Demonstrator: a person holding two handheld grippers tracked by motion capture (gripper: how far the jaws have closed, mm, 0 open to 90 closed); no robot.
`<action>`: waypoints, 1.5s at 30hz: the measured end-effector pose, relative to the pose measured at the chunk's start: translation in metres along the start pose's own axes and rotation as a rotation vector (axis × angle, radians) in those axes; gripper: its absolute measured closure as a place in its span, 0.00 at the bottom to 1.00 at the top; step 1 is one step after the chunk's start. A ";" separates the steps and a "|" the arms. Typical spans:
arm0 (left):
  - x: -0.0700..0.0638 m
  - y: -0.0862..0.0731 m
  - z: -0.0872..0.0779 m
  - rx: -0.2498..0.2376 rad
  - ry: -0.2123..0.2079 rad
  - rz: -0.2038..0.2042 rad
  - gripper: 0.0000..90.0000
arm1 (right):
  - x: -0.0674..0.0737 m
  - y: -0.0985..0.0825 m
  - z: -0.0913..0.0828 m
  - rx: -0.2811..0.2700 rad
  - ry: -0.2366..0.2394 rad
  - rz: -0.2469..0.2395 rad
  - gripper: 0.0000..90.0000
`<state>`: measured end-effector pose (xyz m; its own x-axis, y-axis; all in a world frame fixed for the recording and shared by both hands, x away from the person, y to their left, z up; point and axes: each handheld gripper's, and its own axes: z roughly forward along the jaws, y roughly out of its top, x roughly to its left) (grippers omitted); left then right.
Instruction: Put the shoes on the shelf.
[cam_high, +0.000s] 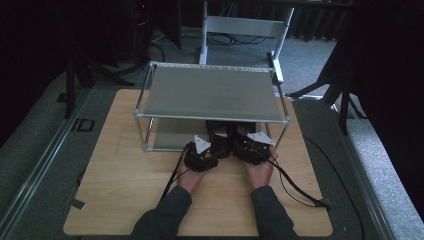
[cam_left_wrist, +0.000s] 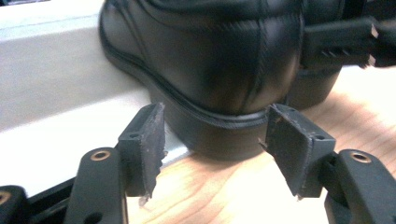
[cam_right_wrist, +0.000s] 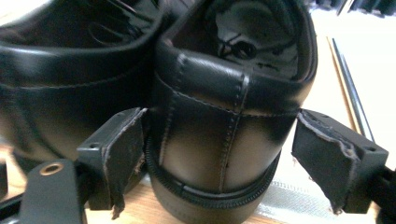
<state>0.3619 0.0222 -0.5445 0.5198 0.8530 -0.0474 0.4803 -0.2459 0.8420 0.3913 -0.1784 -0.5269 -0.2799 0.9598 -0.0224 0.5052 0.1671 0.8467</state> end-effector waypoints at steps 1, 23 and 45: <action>-0.002 0.000 0.003 0.012 0.006 0.015 0.42 | -0.001 0.000 0.002 0.004 -0.003 0.001 0.18; -0.004 0.007 0.013 -0.003 0.003 -0.010 0.47 | -0.012 0.002 0.000 0.031 0.059 0.002 0.21; 0.029 -0.034 -0.053 0.099 -0.023 -0.025 0.46 | -0.050 -0.039 -0.053 0.218 0.129 -0.080 0.30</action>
<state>0.3232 0.0795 -0.5463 0.5223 0.8490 -0.0804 0.5599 -0.2703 0.7832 0.3423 -0.2448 -0.5307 -0.4206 0.9072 -0.0055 0.6370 0.2996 0.7103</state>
